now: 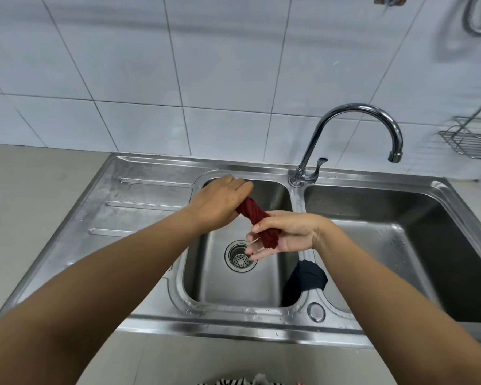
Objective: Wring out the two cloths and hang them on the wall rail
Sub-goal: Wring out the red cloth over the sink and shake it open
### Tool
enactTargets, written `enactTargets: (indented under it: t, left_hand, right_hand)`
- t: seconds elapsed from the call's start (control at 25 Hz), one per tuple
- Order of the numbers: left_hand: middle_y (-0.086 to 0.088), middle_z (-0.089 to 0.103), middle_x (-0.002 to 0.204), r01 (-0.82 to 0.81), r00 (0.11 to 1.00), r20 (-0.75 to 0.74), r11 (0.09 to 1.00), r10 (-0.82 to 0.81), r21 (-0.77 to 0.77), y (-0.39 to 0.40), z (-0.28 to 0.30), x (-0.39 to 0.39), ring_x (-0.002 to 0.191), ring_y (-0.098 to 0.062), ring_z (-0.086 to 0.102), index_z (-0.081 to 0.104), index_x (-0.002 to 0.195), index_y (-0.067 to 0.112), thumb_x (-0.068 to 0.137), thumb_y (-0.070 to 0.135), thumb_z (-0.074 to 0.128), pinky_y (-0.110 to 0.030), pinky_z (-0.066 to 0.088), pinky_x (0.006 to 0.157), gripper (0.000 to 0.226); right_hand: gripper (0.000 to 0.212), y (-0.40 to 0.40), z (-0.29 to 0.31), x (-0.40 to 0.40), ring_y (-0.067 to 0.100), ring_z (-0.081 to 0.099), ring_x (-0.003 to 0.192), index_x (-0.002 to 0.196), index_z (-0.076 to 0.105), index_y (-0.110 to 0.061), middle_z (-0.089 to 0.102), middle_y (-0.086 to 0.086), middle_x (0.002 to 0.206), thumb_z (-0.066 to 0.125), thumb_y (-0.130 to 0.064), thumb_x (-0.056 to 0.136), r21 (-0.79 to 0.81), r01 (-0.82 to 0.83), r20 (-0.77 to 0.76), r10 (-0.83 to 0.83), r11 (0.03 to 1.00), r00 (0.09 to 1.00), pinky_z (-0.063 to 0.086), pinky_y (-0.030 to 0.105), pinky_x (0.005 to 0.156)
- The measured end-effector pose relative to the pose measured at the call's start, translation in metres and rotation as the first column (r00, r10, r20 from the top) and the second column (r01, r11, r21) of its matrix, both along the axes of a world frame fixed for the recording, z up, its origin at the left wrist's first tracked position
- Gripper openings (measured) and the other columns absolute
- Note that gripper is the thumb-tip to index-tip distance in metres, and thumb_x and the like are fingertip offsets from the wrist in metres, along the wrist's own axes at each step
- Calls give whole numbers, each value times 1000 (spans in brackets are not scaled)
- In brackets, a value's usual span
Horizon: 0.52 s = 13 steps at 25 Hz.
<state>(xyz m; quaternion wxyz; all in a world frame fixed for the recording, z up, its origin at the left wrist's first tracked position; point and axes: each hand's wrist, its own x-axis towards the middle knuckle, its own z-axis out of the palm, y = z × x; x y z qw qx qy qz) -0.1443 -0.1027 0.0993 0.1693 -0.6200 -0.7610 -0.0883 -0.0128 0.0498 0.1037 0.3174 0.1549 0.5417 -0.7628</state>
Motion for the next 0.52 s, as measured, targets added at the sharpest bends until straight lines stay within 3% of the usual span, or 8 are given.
enactTargets:
  t: [0.08,0.12,0.2,0.28,0.32,0.4,0.48,0.52]
  left_hand:
    - [-8,59,83,-13,1000,29,1000,12,19,4,5,0,72,-32,54,41,93,15,73,6,66,-43,49,58,34]
    - [-8,58,84,-3,999,42,1000,2,30,5,7,-1,73,-32,55,40,94,16,79,10,66,-44,50,57,31]
    - [-9,59,81,49,998,28,999,-49,23,5,12,-2,72,-32,57,45,91,13,89,23,62,-40,49,53,20]
    - [-9,60,78,57,998,-28,996,-59,-70,4,16,-3,69,-33,59,49,89,11,91,27,60,-34,41,49,19]
    - [-8,61,80,15,998,-56,988,-24,-154,3,18,-3,71,-34,61,51,92,11,91,25,59,-33,38,50,16]
    - [-7,65,87,-116,992,-94,931,88,-345,5,20,3,79,-34,64,53,98,13,90,22,53,-34,39,55,12]
    - [-6,69,93,-211,976,-53,856,211,-472,8,18,18,85,-33,66,58,97,15,86,20,51,-33,40,60,14]
    - [-6,69,93,-239,961,1,827,278,-509,11,17,26,85,-32,66,59,93,16,85,19,52,-33,41,61,12]
  right_hand:
    - [7,-14,1,2,13,60,53,85,51,-13,59,4,72,54,-8,88,-109,-17,70,25,994,997,59,30,55]
    - [11,-19,0,1,6,49,43,81,50,-16,54,-1,66,51,-11,91,-115,-64,84,74,991,994,49,19,40]
    - [22,-26,0,0,0,32,35,74,48,-19,43,-5,60,50,-18,96,-34,-166,104,169,986,980,27,12,30]
    - [27,-27,1,-2,2,26,36,68,45,-19,39,-6,57,53,-24,94,276,-223,119,197,935,973,19,14,32]
    - [26,-28,1,-3,6,27,38,68,43,-19,40,-5,58,54,-26,91,500,-223,103,198,837,975,20,17,35]
    - [24,-26,0,-6,14,38,47,70,42,-18,46,-1,62,53,-29,88,868,-190,77,254,460,964,30,23,45]
    - [20,-23,-2,-8,21,55,64,80,53,-18,56,0,73,53,-35,89,986,-164,141,340,40,930,40,27,58]
    - [22,-21,-3,-9,25,61,75,92,57,-17,62,2,82,52,-39,90,984,-128,165,368,-123,915,42,29,64]
